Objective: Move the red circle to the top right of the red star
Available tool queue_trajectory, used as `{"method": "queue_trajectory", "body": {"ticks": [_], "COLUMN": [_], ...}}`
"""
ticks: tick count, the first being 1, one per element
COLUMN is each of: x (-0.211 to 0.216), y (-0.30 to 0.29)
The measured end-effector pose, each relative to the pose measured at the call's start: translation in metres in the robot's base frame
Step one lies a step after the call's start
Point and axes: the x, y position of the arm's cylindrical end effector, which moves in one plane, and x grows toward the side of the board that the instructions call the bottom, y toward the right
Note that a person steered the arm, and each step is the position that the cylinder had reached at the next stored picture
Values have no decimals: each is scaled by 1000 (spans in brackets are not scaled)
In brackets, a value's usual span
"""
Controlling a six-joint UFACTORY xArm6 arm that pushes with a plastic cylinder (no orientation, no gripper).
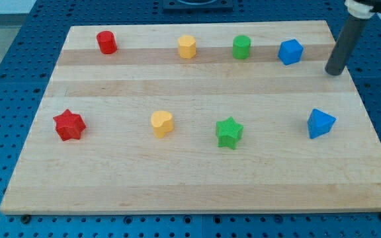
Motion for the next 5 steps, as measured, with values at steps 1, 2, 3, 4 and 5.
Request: {"method": "queue_trajectory", "body": {"ticks": [1, 2, 3, 4, 5], "x": [31, 35, 35, 35, 35], "y": [-68, -96, -133, -199, -218]}}
